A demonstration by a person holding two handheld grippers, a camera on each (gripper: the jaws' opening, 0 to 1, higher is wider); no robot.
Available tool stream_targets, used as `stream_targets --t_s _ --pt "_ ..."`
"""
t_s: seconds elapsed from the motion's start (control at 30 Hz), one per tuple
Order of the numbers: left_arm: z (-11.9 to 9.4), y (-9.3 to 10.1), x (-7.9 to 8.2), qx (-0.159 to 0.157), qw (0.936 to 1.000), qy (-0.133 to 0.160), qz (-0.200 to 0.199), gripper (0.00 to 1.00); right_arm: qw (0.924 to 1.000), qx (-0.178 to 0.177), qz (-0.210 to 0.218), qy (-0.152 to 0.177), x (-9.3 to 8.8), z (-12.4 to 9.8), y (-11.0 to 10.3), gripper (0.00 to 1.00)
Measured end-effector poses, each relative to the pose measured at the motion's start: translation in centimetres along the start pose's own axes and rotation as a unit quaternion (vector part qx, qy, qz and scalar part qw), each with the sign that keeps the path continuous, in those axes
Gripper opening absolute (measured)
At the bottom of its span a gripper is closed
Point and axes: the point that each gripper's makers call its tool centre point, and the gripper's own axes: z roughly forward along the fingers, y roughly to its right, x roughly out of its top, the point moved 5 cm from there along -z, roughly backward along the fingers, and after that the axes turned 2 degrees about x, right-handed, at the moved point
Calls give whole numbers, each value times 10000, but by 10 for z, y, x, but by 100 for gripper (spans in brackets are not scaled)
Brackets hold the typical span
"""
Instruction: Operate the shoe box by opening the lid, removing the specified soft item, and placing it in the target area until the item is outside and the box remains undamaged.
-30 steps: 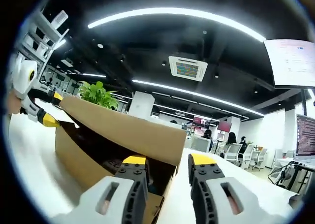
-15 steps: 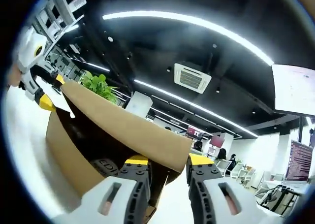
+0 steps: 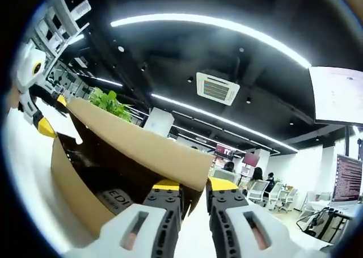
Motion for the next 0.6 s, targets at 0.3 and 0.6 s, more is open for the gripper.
stream_targets --t_s 0.3,0.6 --pt "-6 0 1 -342 9994 -86 -22 43 9999 -43 91 -43 -3 -3 -1 3" --pt "-6 -3 2 -850 9959 -307 50 45 9998 -113 34 -132 5 5 22 9"
